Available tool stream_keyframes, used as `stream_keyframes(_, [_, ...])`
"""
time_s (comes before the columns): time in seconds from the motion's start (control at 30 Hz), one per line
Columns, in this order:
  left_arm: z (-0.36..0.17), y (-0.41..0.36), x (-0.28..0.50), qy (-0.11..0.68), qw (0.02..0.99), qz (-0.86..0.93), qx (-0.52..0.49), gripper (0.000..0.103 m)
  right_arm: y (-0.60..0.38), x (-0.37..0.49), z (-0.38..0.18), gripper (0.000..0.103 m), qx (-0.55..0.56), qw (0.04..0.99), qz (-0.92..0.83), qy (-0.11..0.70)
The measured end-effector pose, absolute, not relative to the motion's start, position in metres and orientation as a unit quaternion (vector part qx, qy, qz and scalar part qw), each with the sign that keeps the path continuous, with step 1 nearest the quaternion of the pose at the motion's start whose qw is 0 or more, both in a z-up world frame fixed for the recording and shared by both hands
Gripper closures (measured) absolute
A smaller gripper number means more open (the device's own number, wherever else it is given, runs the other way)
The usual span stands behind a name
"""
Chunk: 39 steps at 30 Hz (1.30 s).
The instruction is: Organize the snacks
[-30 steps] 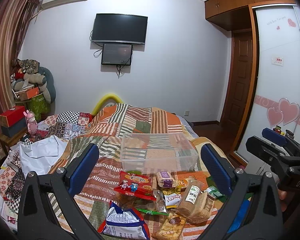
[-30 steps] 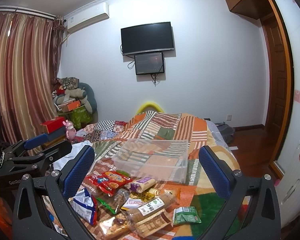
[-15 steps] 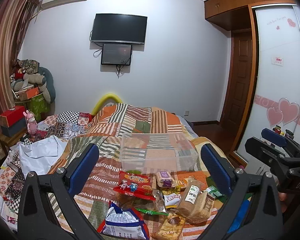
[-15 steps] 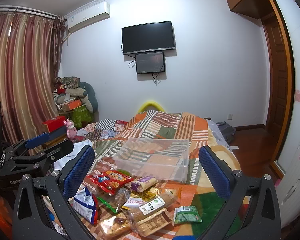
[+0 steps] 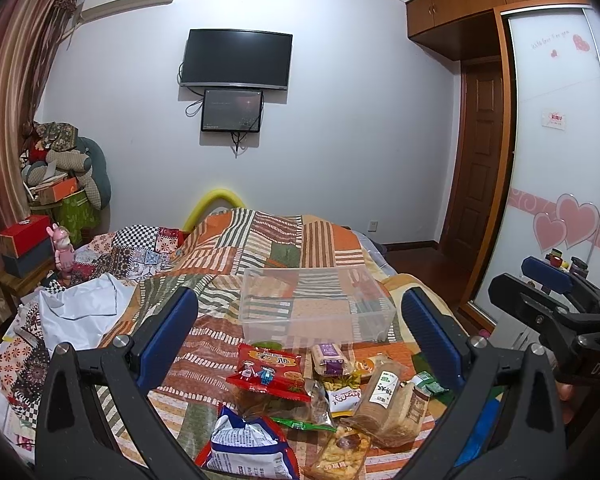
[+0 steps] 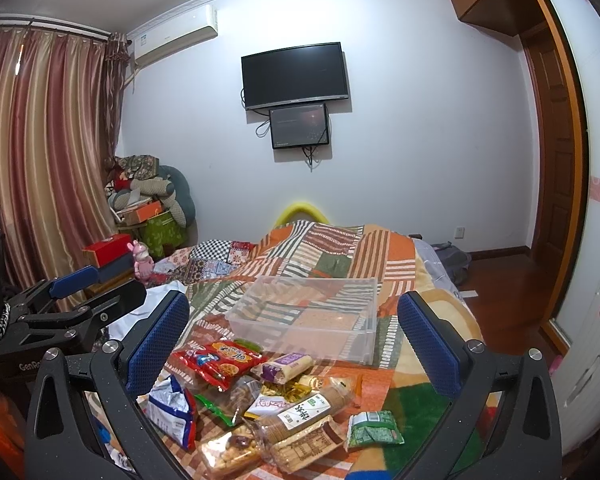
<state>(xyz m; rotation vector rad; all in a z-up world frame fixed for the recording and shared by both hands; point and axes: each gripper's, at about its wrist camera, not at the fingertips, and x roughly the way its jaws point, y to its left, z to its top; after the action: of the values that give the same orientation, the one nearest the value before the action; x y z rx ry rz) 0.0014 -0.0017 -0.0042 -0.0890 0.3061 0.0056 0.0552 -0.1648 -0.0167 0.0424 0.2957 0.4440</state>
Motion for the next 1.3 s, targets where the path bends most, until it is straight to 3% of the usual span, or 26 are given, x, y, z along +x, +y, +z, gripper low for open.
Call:
stream_keyframes(0.6, [-0.002,-0.004,0.002,0.153,0.988,0.001,-0.037,0.000,-0.165,0.056,-0.020,0.000,0.027,0.963,0.221,0.149])
stream_keyframes(0.9, [-0.011,0.009,0.009,0.173,0.984,-0.002,-0.044,0.003,-0.169,0.066,-0.034,0.000,0.031,0.955,0.225,0.189])
stream_keyframes(1.1, [-0.030,0.027,0.020,0.217,0.976,0.006,-0.032,0.019,-0.170,0.076,-0.052,0.010,0.019,0.945,0.226,0.236])
stream_keyframes(1.3, [-0.068,0.042,0.034,0.287,0.957,0.009,-0.032,0.020,-0.173,0.085,-0.078,0.018,0.019,0.928,0.229,0.294])
